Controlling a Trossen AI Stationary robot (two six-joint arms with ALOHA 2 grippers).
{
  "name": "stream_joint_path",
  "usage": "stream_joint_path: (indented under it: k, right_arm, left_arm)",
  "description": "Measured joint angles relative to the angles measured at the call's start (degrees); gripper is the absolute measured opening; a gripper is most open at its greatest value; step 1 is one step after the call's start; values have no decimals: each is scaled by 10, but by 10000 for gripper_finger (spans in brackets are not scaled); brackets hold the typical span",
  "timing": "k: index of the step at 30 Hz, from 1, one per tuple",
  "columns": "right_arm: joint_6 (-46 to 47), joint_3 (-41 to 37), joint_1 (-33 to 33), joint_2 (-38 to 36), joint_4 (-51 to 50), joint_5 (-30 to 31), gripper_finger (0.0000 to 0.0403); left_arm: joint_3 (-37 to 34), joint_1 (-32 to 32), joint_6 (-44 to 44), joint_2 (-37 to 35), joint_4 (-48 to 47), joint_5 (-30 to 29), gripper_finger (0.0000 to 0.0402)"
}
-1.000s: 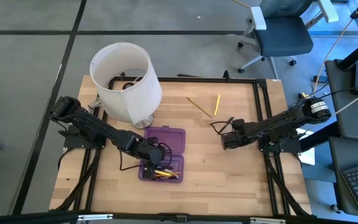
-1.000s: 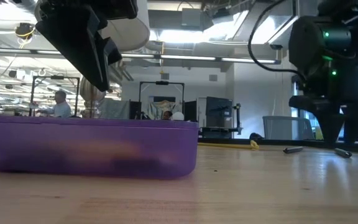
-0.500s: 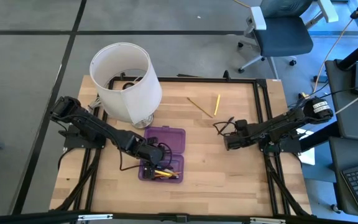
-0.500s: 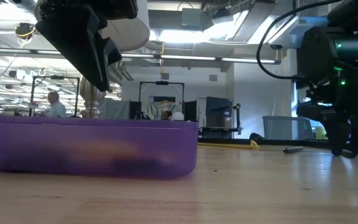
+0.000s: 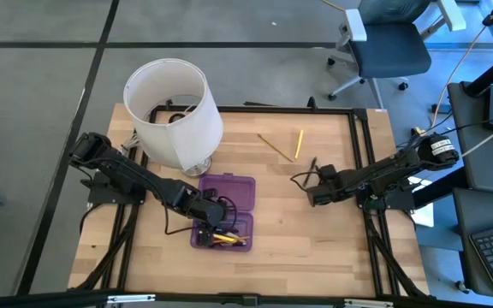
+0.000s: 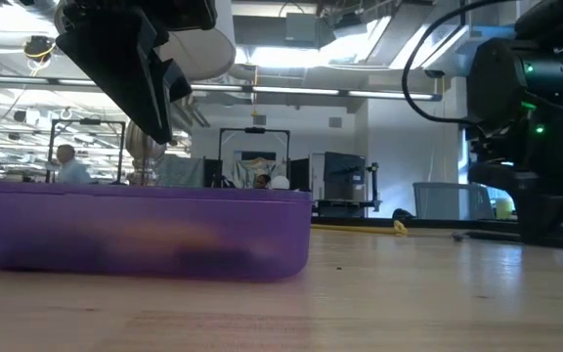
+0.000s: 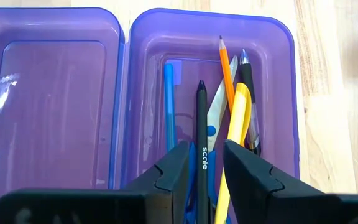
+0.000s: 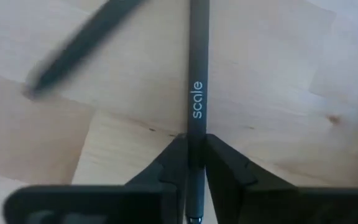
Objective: Pick & place school supplies into a supply box
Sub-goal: Put the black pen into the purple supply box
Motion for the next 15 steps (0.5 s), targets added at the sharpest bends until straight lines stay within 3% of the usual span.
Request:
stream_joint_path:
  k: [5,15]
  right_arm:
    - [-25,0,0,0,8,-2,38]
    - [-33,10,47,4,2,-12,44]
  left_arm:
    - [0,0,0,0,0,0,89]
    - [0,0,0,0,0,0,93]
